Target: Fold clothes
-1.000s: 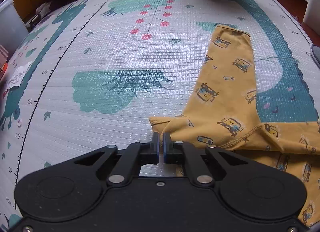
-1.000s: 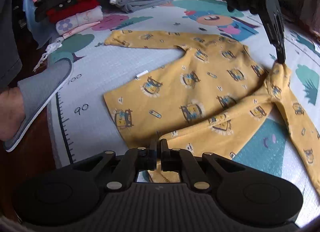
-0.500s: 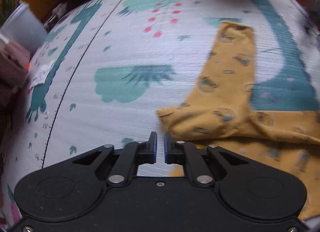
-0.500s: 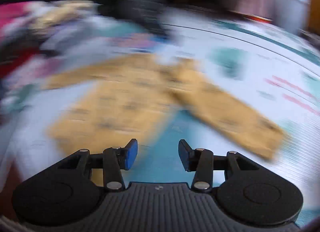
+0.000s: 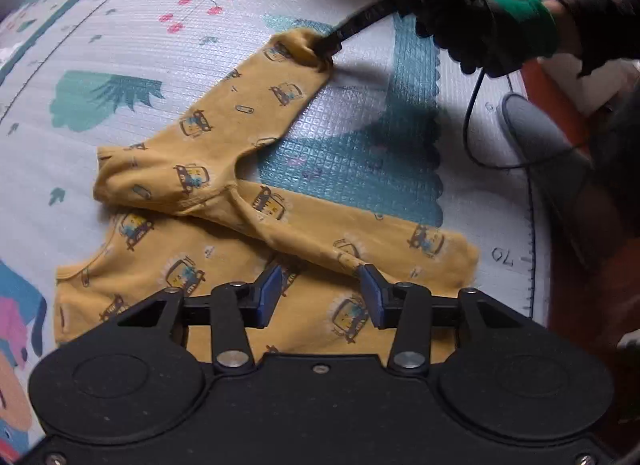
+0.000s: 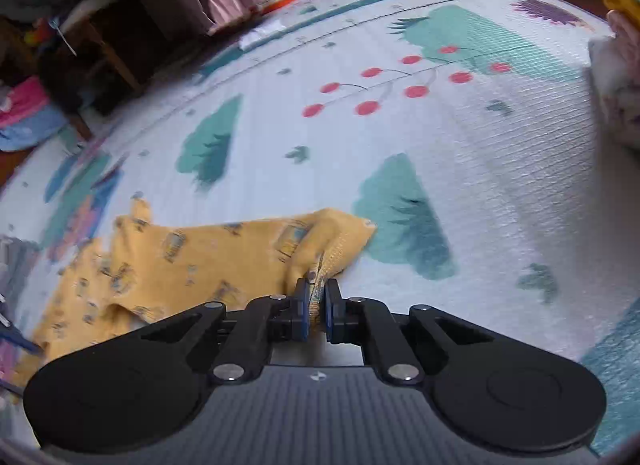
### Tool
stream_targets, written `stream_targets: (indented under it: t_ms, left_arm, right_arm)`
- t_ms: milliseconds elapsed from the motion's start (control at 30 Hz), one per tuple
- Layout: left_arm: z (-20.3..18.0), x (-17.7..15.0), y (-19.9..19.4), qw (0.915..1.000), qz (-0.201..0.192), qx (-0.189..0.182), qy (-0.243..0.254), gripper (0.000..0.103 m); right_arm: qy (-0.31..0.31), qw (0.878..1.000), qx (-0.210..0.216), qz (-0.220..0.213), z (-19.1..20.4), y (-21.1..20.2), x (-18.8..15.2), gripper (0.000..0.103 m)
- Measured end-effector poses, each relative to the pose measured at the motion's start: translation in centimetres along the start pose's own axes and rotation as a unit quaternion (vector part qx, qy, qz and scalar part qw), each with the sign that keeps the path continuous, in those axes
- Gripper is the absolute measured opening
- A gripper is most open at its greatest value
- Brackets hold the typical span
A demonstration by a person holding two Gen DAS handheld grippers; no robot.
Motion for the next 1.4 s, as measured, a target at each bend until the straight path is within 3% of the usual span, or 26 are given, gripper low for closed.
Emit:
stream_targets:
  t_ms: [67,133,200,267,367,433,467,500,567,600,800,900,1000,1167,1200,1233,1300,1333,1400]
  left_arm:
    - [1.7,1.0,-1.4,0.9977,-0.026,-0.024,-0.059,0.042]
    - [4.1,1.6,-3.0,0.9865,-0.063,-0.049,-0.143,0.042]
    - [6.9,1.2,-4.4,0.9612,-0.100,-0.091,-0.240,0.044]
    - [9.2,-0.7,-5.3,0.9372,-0.124,-0.115,-0.305,0.046]
    - [12.1,-5.8,-4.8,0.9076,-0.109,-0.108,-0.391,0.047]
    - [12.9,-10.0,-3.7,0.8890,-0.076,-0.093,-0.442,0.047]
    - [13.2,-12.1,-3.1,0.8790,-0.059,-0.085,-0.465,0.047]
    - [13.2,-13.6,-2.8,0.8764,-0.047,-0.082,-0.472,0.047]
    - [13.0,-15.9,-2.6,0.8784,-0.031,-0.081,-0.470,0.047]
    - [13.0,-16.5,-2.7,0.8771,-0.030,-0.083,-0.472,0.047]
    - [13.2,-17.4,-2.8,0.8662,-0.052,-0.093,-0.488,0.048]
    - [13.1,-16.4,-2.6,0.8667,-0.078,-0.075,-0.487,0.046]
    - [13.6,-15.0,-2.6,0.8645,-0.103,-0.050,-0.490,0.046]
    - [14.5,-13.9,-1.5,0.8559,-0.101,-0.037,-0.506,0.044]
    - [14.4,-13.6,-1.1,0.8584,-0.094,-0.035,-0.503,0.043]
    - [14.3,-13.4,-0.7,0.8614,-0.086,-0.033,-0.500,0.035]
    - [13.8,-12.8,-0.6,0.8766,-0.071,-0.014,-0.476,0.014]
    - [13.5,-12.5,-0.6,0.8846,-0.064,-0.004,-0.462,0.009]
    - [13.5,-12.2,-2.3,0.8908,-0.076,-0.011,-0.448,0.008]
  right_arm:
    - [-0.010,0.999,0.028,-0.029,1.7,-1.2,0.8,0.010]
    - [-0.026,0.996,0.065,-0.062,4.3,-2.7,2.0,0.010]
    - [-0.059,0.988,0.109,-0.093,7.9,-4.2,3.3,0.010]
    - [-0.127,0.973,0.158,-0.109,13.3,-4.6,4.3,0.010]
    - [-0.213,0.945,0.234,-0.087,21.7,-3.4,4.3,0.014]
    - [-0.253,0.928,0.266,-0.060,25.7,-2.8,2.5,0.048]
    - [-0.269,0.921,0.279,-0.051,27.1,-2.8,1.4,0.053]
    - [-0.279,0.913,0.293,-0.045,27.6,-3.0,0.2,0.057]
    - [-0.292,0.906,0.307,-0.017,27.5,-3.2,-2.0,0.059]
    - [-0.291,0.909,0.299,0.003,26.8,-2.9,-2.8,0.059]
    - [-0.233,0.947,0.209,0.069,20.7,-0.7,-5.4,0.059]
    - [-0.217,0.958,0.168,0.082,18.6,-0.2,-6.3,0.059]
    - [-0.228,0.957,0.157,0.084,18.1,0.2,-7.1,0.059]
    - [-0.257,0.947,0.167,0.098,18.8,0.7,-8.7,0.059]
    - [-0.265,0.944,0.171,0.101,19.0,0.7,-9.0,0.059]
    - [-0.273,0.940,0.173,0.104,19.2,0.7,-9.3,0.059]
    - [-0.286,0.936,0.175,0.107,19.5,0.8,-9.7,0.059]
    - [-0.287,0.935,0.176,0.109,19.6,0.8,-9.8,0.059]
    - [-0.289,0.934,0.175,0.113,19.5,1.0,-10.0,0.060]
Point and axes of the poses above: each gripper's, at about its wrist camera, not at the fingertips, and y roughly the way its jaws point, z to its left, x to its top, the point moved 2 cm from there along y, roughly the way its jaws point, and after that the axes turned 3 degrees about -y, right-handed, at the moved point
